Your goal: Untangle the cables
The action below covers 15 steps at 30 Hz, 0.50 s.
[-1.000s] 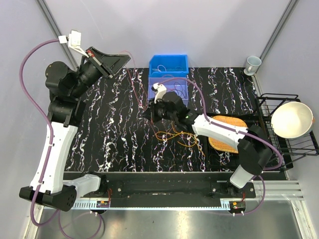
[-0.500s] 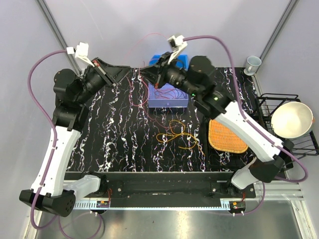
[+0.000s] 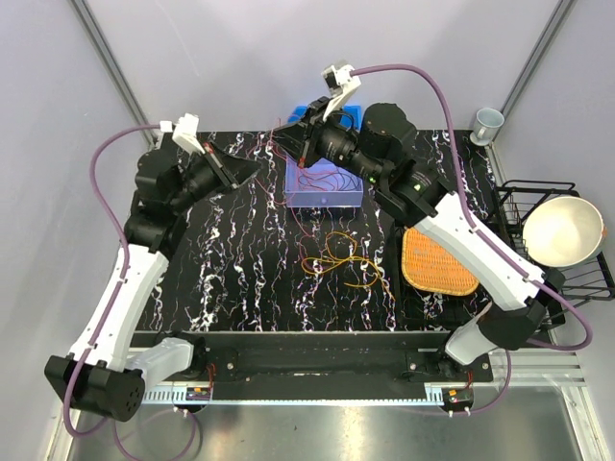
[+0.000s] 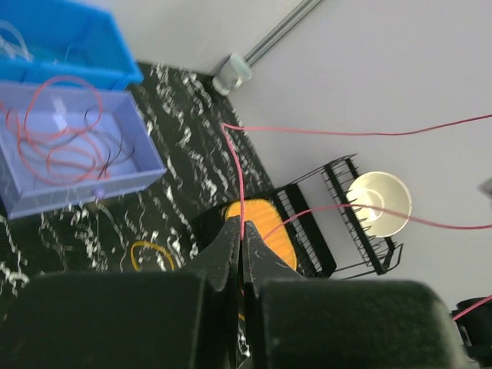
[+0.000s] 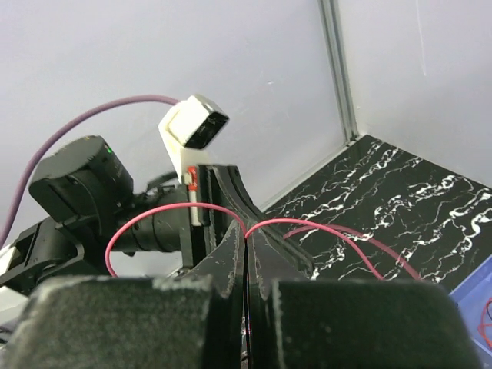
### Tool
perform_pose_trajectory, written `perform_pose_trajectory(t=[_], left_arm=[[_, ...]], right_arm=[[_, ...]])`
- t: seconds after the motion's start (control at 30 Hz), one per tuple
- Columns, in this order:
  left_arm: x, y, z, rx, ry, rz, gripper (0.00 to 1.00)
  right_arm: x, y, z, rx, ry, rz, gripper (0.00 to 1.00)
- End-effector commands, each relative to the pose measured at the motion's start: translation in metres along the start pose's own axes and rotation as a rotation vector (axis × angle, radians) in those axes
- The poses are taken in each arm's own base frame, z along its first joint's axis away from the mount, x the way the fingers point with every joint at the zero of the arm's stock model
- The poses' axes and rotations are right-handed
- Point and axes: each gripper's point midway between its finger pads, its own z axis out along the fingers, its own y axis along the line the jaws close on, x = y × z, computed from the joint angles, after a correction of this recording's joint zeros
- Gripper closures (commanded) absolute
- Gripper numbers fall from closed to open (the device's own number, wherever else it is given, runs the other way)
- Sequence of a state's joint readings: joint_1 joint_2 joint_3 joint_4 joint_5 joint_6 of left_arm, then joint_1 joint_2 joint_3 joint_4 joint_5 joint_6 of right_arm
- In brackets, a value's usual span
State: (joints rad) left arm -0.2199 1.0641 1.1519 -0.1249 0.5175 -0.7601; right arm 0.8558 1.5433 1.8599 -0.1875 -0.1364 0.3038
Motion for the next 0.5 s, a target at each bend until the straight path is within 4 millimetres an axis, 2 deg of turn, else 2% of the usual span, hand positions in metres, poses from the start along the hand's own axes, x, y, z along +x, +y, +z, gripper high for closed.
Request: perform_pose_trajectory(t=[0.0, 0.03, 0.1, 0.13, 0.2, 0.23, 0.27, 0.3, 0.33, 0.37, 0.47], left_arm=[[0.011, 0.007, 0.010, 0.023, 0.021, 0.012, 1.00], [0.017, 0.013, 0.016, 0.015, 0.043, 0.003, 0.99], [0.024, 0.015, 0.023, 0.023, 0.069, 0.012, 0.90], [0.030, 0.021, 0.031, 0.021, 0.096, 0.004, 0.87], [0.021, 0.014, 0.042, 0.053, 0.084, 0.027, 0.83], [0.022, 0.021, 0.056, 0.043, 0.101, 0.016, 0.83], [0.002, 0.006, 0.062, 0.074, 0.076, 0.036, 0.86], [-0.006, 0.003, 0.069, 0.079, 0.073, 0.039, 0.88], [-0.006, 0.015, 0.085, 0.058, 0.092, 0.024, 0.90], [-0.023, 0.004, 0.091, 0.074, 0.067, 0.040, 0.91], [-0.032, 0.011, 0.121, 0.076, 0.081, 0.035, 0.96]], right_arm=[[-0.011, -0.004, 0.005, 0.033, -0.039, -0.045, 1.00], [-0.007, -0.008, 0.010, 0.040, -0.030, -0.056, 1.00], [-0.011, -0.014, 0.013, 0.055, -0.036, -0.068, 1.00], [-0.006, -0.020, 0.019, 0.066, -0.025, -0.078, 1.00], [-0.016, -0.031, 0.023, 0.092, -0.041, -0.093, 1.00], [-0.011, -0.041, 0.031, 0.108, -0.029, -0.109, 1.00], [-0.023, -0.046, 0.033, 0.118, -0.052, -0.118, 1.00], [-0.028, -0.062, 0.034, 0.141, -0.059, -0.123, 1.00], [-0.033, -0.073, 0.042, 0.151, -0.069, -0.124, 1.00], [-0.034, -0.081, 0.046, 0.155, -0.065, -0.126, 1.00], [-0.043, -0.125, 0.057, 0.220, -0.070, -0.134, 1.00]])
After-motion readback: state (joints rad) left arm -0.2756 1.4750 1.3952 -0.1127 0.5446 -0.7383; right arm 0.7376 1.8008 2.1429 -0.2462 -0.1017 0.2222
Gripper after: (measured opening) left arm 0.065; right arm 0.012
